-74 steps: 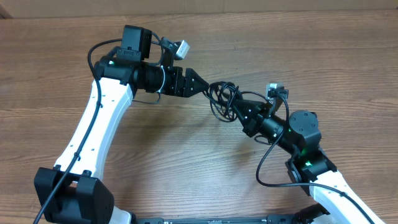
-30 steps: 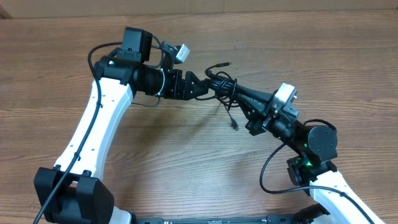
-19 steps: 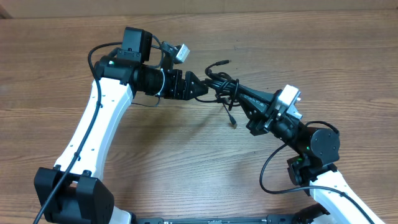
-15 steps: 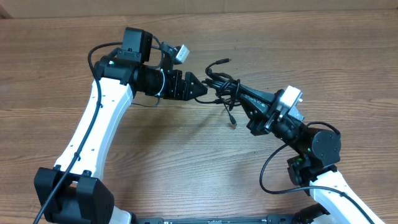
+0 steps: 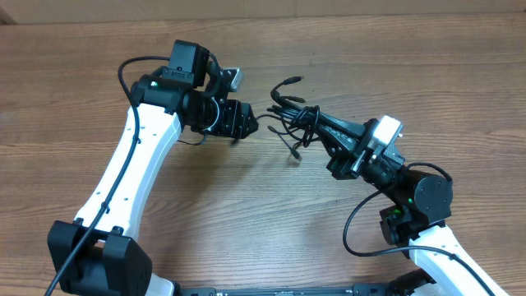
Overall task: Untangle cables
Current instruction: 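Open the left gripper and pull it back leftward off the cable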
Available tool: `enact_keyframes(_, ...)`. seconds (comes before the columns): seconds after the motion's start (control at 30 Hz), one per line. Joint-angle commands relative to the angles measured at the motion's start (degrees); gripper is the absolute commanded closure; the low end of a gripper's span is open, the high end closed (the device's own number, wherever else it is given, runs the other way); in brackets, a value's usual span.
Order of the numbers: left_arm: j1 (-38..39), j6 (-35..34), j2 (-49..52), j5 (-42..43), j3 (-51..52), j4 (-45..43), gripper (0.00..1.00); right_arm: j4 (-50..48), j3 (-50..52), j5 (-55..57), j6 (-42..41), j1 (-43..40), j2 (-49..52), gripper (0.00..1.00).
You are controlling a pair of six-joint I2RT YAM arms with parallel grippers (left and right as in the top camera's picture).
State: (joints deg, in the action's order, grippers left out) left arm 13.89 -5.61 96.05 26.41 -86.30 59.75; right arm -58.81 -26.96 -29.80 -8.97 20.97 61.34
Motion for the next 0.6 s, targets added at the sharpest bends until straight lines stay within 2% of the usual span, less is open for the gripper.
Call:
enact_keyframes(0.0,0.13,0.87,-0.81,-10.12,-0.57,-0.04,0.34,-0.98,-0.50,0.55,0.22,-0.09,-0.81,0.96)
enact_keyframes(0.23,0.11,0.85,-0.68,-21.16,0.07,0.50,0.37,-0.96,-0.50,0.55,0.04,-0.09,-0.81,0.96)
enact_keyframes(0.43,0.11,0.26,-0.68,-22.32,0.07,0.92,0.41,-0.94,-0.50,0.55,0.04,-0.09,-0.81,0.96)
enact_keyframes(0.5,0.11,-1.27,-0.68,-21.59,0.07,0.92,0.60,-0.87,-0.50,0.55,0.04,-0.09,-0.81,0.96)
enact_keyframes(0.57,-0.04,-2.16,-0.70,-19.34,0.04,0.94,0.68,-0.61,-0.50,0.57,0.04,-0.09,-0.81,0.96)
